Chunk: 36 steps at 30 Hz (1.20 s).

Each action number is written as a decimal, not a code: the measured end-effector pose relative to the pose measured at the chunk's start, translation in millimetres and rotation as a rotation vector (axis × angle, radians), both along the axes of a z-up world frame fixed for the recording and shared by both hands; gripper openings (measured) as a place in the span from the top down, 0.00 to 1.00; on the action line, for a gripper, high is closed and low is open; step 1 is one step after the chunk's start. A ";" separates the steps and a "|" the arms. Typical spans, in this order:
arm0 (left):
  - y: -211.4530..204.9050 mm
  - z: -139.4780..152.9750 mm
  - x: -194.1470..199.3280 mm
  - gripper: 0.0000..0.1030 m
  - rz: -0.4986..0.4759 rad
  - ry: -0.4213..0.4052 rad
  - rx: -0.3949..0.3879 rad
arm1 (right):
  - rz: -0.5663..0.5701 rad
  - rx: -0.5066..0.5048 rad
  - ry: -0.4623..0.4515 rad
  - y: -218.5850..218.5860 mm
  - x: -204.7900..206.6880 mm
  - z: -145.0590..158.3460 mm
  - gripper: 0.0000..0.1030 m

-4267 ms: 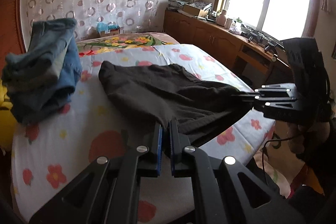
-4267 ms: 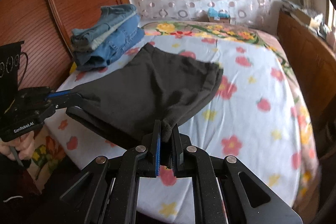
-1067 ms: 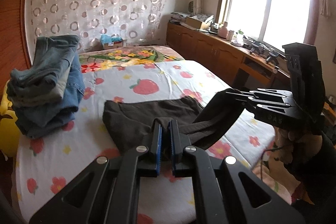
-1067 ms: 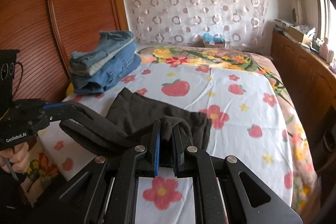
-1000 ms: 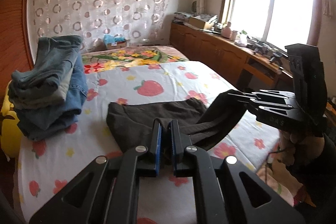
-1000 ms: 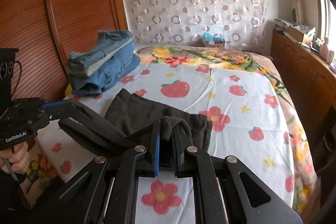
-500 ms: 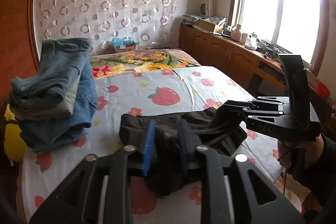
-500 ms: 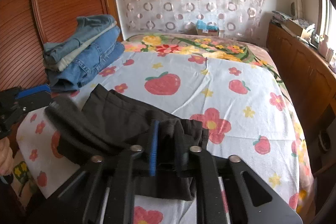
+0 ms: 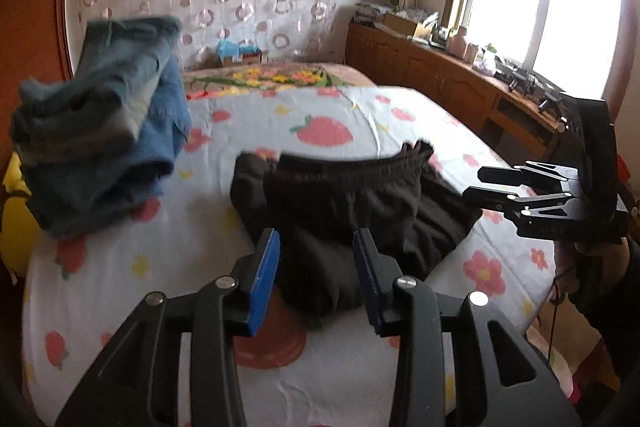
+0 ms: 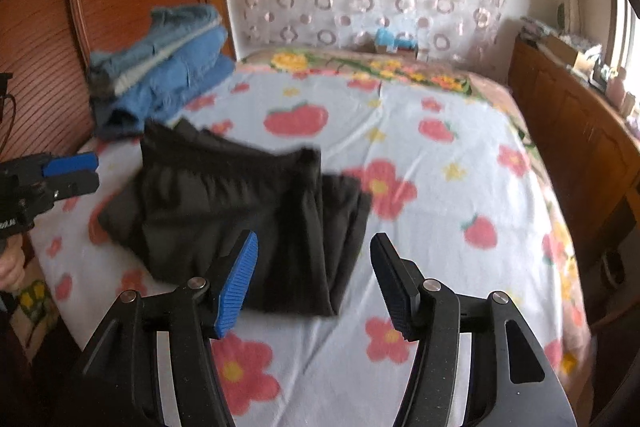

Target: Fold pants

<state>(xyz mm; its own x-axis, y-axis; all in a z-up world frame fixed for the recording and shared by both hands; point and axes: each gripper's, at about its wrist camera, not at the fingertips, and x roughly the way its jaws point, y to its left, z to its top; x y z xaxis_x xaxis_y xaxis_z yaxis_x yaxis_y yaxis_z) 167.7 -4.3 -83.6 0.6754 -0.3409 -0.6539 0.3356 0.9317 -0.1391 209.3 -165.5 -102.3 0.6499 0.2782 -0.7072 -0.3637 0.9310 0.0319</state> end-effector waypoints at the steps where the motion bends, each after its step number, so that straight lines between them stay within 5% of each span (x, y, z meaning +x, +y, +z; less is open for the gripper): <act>1: -1.5 -5.1 1.3 0.64 -0.004 0.017 0.001 | 0.004 0.003 0.011 -0.9 -0.2 -4.2 0.42; 11: -13.8 -32.8 5.6 0.64 -0.021 0.095 0.060 | 0.072 -0.011 0.099 8.0 8.1 -24.9 0.41; 24: -8.2 -37.4 -0.9 0.64 -0.025 0.096 0.030 | 0.057 0.003 0.083 3.7 4.3 -27.5 0.41; 32: -8.2 -38.8 -7.6 0.75 -0.046 0.085 0.023 | 0.016 0.013 0.074 -1.0 6.0 -27.4 0.59; 36: -8.3 -36.1 -5.8 0.92 -0.043 0.075 0.023 | 0.020 -0.002 0.063 1.7 4.6 -27.0 0.76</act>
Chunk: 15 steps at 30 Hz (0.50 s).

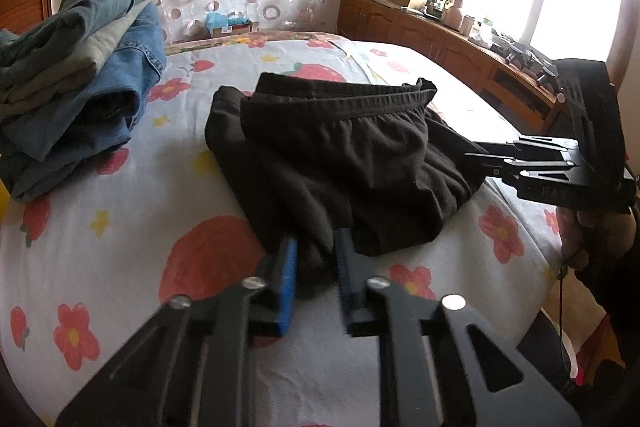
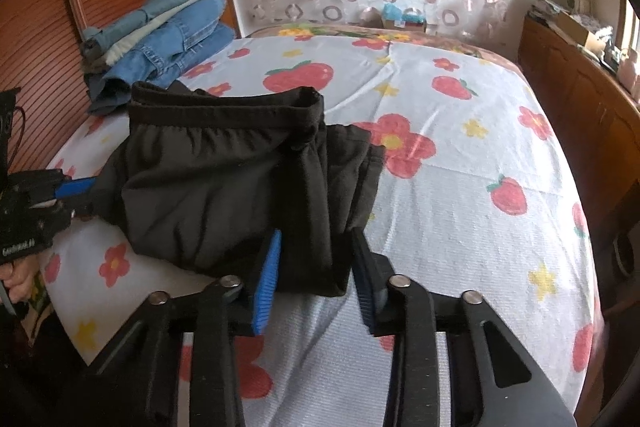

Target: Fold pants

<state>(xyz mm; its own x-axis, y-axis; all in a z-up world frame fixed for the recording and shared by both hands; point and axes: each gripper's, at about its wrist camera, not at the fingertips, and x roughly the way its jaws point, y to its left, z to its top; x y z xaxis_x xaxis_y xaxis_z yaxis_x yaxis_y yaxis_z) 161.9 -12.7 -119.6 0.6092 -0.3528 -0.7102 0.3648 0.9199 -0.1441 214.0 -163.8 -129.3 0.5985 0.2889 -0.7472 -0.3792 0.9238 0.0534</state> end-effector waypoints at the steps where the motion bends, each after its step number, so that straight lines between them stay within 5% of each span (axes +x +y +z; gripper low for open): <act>1: -1.0 1.1 0.0 0.94 -0.002 -0.007 0.004 | 0.008 0.001 -0.001 1.3 -1.0 0.1 0.83; 5: 2.3 8.6 -4.7 0.95 0.026 -0.047 0.011 | -0.001 -0.022 -0.026 2.7 -4.2 3.8 0.95; 15: 14.1 10.6 -12.8 0.95 0.041 -0.042 -0.018 | 0.007 -0.031 -0.044 0.0 -25.0 11.0 0.97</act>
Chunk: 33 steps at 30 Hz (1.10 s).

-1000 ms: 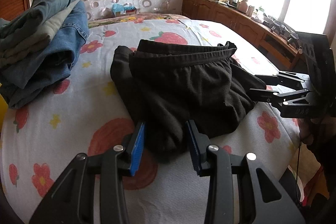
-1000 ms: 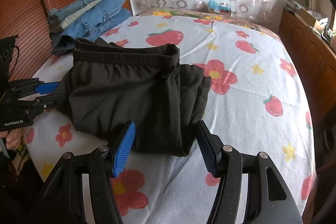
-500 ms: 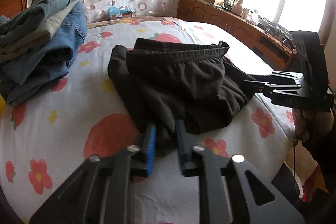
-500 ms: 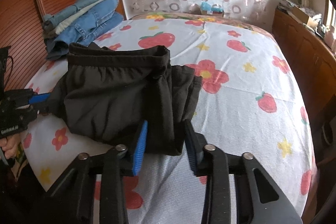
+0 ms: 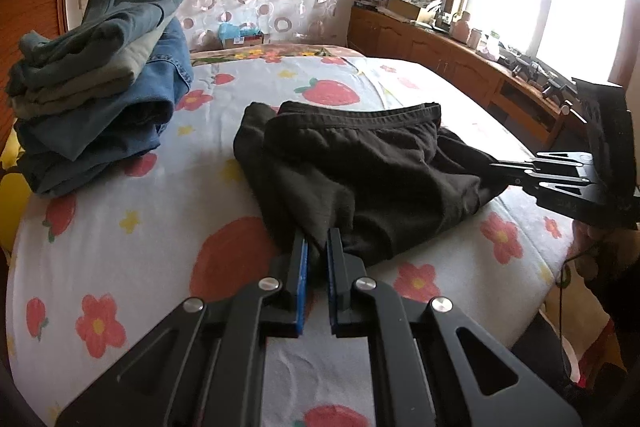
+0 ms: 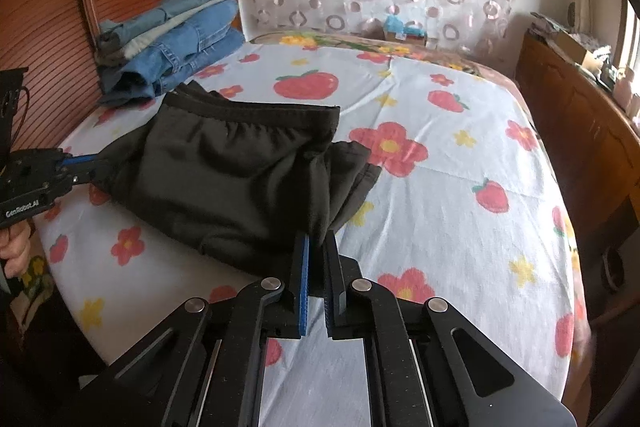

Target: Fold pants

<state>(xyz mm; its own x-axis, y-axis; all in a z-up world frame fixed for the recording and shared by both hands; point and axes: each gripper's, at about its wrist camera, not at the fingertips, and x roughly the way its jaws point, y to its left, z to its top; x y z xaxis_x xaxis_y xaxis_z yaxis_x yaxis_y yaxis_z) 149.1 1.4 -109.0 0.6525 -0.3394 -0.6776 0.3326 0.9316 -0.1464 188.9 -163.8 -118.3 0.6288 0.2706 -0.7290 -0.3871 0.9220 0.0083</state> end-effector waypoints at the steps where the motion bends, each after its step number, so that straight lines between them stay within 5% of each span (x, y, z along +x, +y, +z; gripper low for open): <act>1: -0.4 1.3 -3.2 0.95 -0.003 0.001 -0.006 | -0.003 0.005 -0.002 -0.8 -1.3 1.0 0.97; 15: -5.6 5.0 -34.9 0.89 -0.023 0.022 -0.025 | 0.020 0.016 0.004 -2.6 -38.3 7.6 0.97; 25: -1.6 -17.6 -25.7 0.70 0.026 0.089 -0.021 | 0.022 0.005 0.008 1.3 -39.7 3.9 0.67; 33: -4.3 -24.0 -34.0 0.66 0.047 0.016 -0.014 | 0.019 0.016 0.015 3.3 -42.0 2.4 0.63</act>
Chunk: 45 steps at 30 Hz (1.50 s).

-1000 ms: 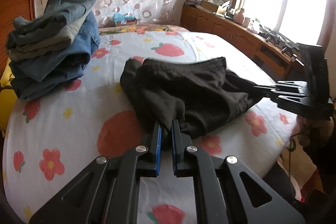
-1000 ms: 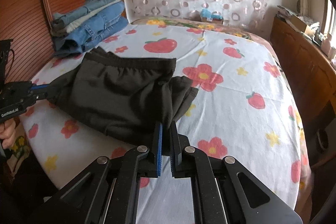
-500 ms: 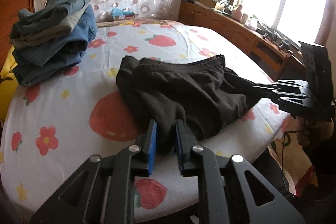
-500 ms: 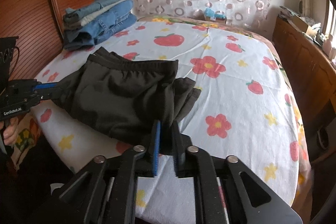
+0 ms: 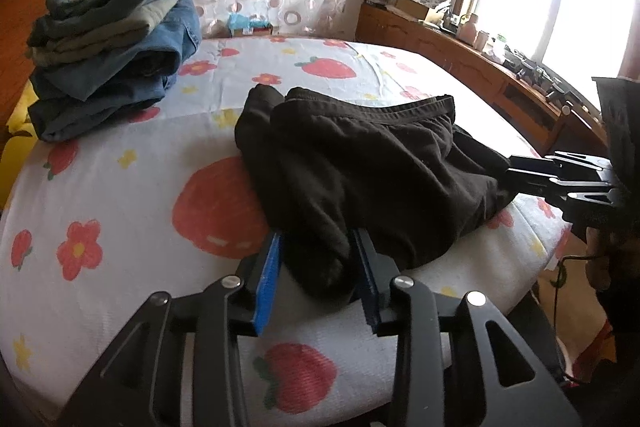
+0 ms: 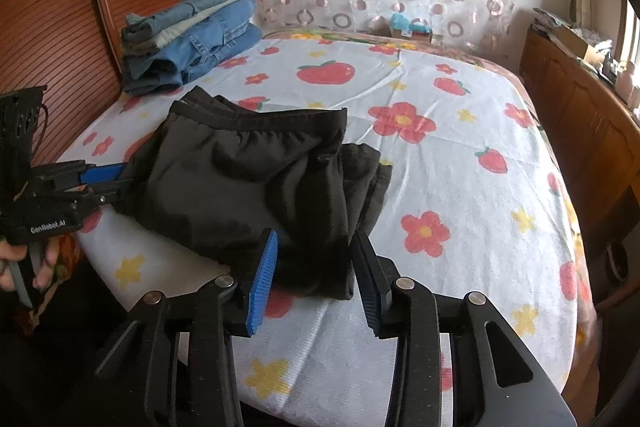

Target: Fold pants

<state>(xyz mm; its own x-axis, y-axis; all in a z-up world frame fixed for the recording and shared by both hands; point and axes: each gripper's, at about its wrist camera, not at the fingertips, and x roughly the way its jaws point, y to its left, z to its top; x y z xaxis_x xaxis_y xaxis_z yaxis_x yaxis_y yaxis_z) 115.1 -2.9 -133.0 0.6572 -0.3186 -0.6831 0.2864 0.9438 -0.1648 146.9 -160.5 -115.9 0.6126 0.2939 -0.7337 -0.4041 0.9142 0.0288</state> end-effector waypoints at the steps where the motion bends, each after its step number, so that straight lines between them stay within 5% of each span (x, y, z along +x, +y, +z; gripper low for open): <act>1: 0.4 -0.1 -0.3 0.66 0.005 -0.005 -0.004 | 0.001 0.000 0.003 0.9 -0.4 -0.8 0.62; 13: 3.3 8.3 5.0 0.65 0.004 0.023 -0.012 | 0.000 0.007 -0.029 5.0 7.8 9.4 0.60; 26: 10.2 53.2 32.9 0.65 -0.029 -0.068 -0.013 | -0.026 0.080 0.002 1.7 66.4 20.6 0.59; 41: -8.7 21.9 82.5 0.66 -0.049 0.069 0.022 | 0.078 -0.016 0.098 27.0 98.8 0.8 0.59; 45: -18.3 30.7 81.4 0.81 -0.076 0.033 0.043 | 0.074 -0.001 0.102 24.4 102.5 -1.7 0.59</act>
